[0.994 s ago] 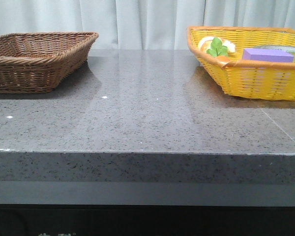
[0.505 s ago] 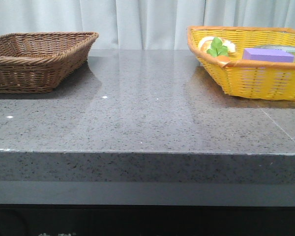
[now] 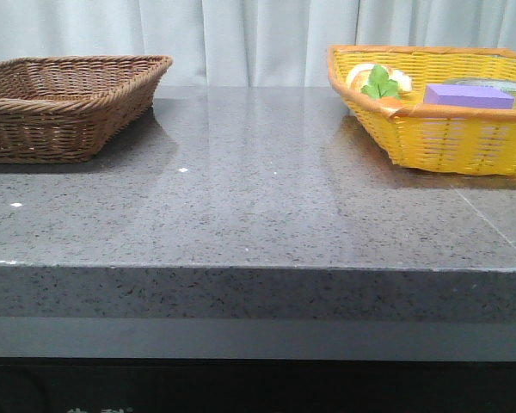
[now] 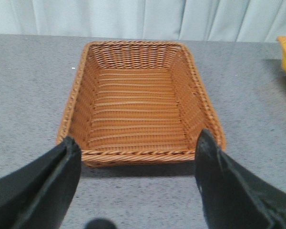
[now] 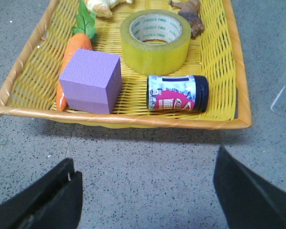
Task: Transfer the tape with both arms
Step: 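Reach the right gripper into the yellow basket and grasp the yellow tape roll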
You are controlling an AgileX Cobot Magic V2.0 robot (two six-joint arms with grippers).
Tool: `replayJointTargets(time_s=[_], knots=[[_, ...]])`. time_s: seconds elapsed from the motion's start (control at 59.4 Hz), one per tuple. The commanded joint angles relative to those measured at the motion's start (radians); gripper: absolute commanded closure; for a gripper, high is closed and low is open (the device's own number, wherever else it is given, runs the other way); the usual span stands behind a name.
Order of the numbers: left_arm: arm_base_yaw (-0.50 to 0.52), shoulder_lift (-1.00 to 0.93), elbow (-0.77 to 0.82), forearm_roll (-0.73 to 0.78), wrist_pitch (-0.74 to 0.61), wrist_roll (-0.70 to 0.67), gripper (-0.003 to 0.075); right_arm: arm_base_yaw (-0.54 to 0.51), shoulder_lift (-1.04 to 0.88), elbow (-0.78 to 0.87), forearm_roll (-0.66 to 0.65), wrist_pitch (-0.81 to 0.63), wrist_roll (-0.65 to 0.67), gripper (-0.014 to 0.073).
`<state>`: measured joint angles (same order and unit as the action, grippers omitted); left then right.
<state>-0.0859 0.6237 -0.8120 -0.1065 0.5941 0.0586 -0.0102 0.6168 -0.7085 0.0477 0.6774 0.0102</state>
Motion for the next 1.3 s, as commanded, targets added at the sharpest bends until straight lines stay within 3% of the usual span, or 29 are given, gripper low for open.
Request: replayJointTargets(time_s=[0.0, 0.286, 0.573, 0.96, 1.28], knots=[[-0.045, 0.008, -0.034, -0.047, -0.077, 0.017, 0.0211, -0.002, 0.039, -0.056, -0.002, -0.052, 0.022, 0.0001], [-0.272, 0.008, -0.034, -0.049, -0.066, 0.047, 0.0230, -0.003, 0.278, -0.260, -0.024, 0.037, 0.099, 0.0001], [-0.475, 0.008, -0.034, -0.008, -0.075, 0.055, 0.0230, -0.025, 0.595, -0.589, -0.024, 0.160, 0.113, 0.0001], [-0.504, 0.008, -0.034, 0.024, -0.077, 0.055, 0.0230, -0.097, 0.965, -0.986, -0.020, 0.384, 0.073, 0.0001], [-0.504, 0.008, -0.034, 0.020, -0.077, 0.055, 0.0230, -0.122, 1.187, -1.215, 0.004, 0.444, 0.042, 0.0001]])
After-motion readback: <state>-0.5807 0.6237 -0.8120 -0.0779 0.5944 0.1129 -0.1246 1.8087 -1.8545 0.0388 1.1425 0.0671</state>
